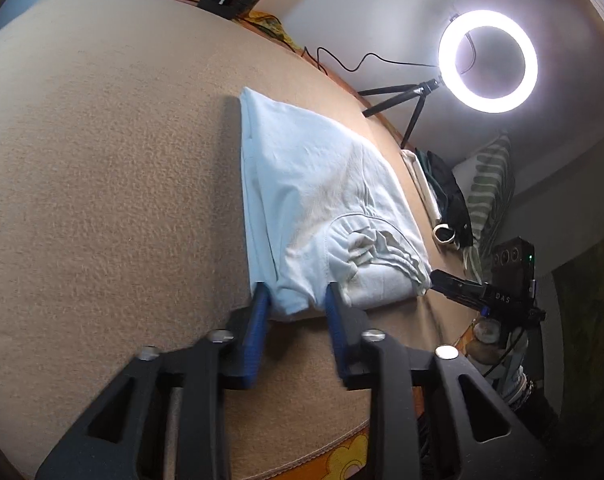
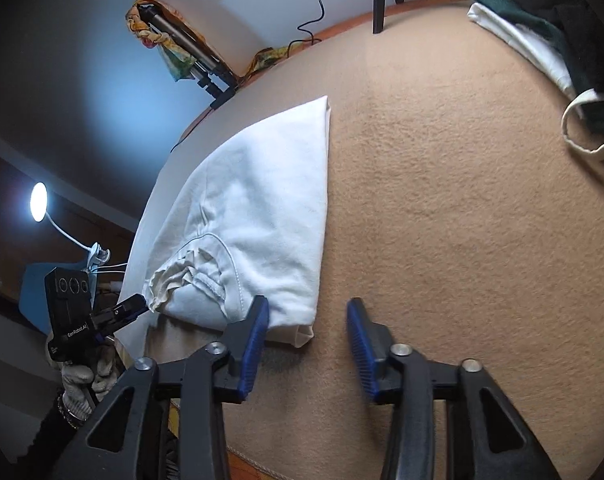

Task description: Fold small clothes

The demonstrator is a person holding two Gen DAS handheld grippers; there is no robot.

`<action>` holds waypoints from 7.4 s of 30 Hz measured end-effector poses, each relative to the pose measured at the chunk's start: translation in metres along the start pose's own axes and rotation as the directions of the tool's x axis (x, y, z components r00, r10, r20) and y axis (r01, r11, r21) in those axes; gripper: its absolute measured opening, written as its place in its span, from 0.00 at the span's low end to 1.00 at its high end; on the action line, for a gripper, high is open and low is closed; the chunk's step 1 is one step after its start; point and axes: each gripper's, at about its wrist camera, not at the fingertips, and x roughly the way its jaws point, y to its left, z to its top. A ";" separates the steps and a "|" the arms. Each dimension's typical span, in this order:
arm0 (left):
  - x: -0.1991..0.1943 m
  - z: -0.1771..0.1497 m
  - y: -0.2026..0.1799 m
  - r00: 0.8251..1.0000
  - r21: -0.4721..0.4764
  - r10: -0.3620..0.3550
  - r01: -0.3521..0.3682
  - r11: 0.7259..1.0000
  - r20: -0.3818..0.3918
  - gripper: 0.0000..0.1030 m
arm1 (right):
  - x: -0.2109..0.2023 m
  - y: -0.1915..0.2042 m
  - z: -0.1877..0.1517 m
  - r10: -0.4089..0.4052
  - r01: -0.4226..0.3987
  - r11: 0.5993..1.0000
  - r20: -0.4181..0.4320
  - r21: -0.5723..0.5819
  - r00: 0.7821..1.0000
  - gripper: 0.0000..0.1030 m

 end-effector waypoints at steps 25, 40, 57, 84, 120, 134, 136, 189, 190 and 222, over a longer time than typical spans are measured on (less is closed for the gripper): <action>-0.023 -0.003 0.008 0.998 0.058 0.057 -0.057 0.997 0.016 0.04 | -0.004 -0.010 -0.013 0.079 -0.073 0.991 -0.053 0.111 0.995 0.17; -0.005 0.002 -0.012 0.965 0.150 0.261 -0.260 0.954 0.014 0.08 | -0.004 0.017 -0.008 -0.159 0.152 0.983 -0.064 -0.104 0.985 0.25; 0.078 0.027 -0.074 0.975 0.438 0.176 -0.100 0.893 -0.137 0.07 | 0.041 0.093 0.038 -0.182 0.178 0.887 0.031 -0.426 0.983 0.27; 0.083 0.005 -0.101 0.960 0.672 0.273 -0.161 0.723 -0.064 0.21 | 0.047 0.123 -0.020 -0.259 0.146 0.632 -0.029 -0.761 0.965 0.17; 0.080 0.100 -0.086 0.987 0.467 0.152 -0.156 0.871 0.048 0.05 | 0.069 0.122 0.105 -0.136 0.158 0.809 0.080 -0.567 0.987 0.17; 0.090 0.082 -0.057 0.976 0.489 0.217 -0.190 0.851 0.003 0.06 | 0.091 0.083 0.127 -0.108 0.097 0.873 0.004 -0.478 0.994 0.24; 0.078 0.076 -0.057 0.976 0.485 0.216 -0.194 0.853 0.011 0.06 | 0.082 0.069 0.133 -0.103 0.099 0.897 0.014 -0.431 0.995 0.27; 0.037 0.019 -0.032 0.980 0.200 0.184 -0.196 0.960 0.080 0.11 | 0.065 0.045 0.117 -0.034 0.040 0.978 0.037 -0.203 0.999 0.06; 0.036 0.017 -0.038 0.975 0.232 0.201 -0.217 0.948 0.091 0.10 | 0.063 0.051 0.116 -0.057 0.066 0.971 0.046 -0.228 0.997 0.06; 0.047 0.002 -0.181 0.980 0.532 0.061 -0.153 0.832 0.187 0.10 | -0.097 0.093 0.102 -0.236 0.370 0.834 0.340 -0.410 0.910 0.05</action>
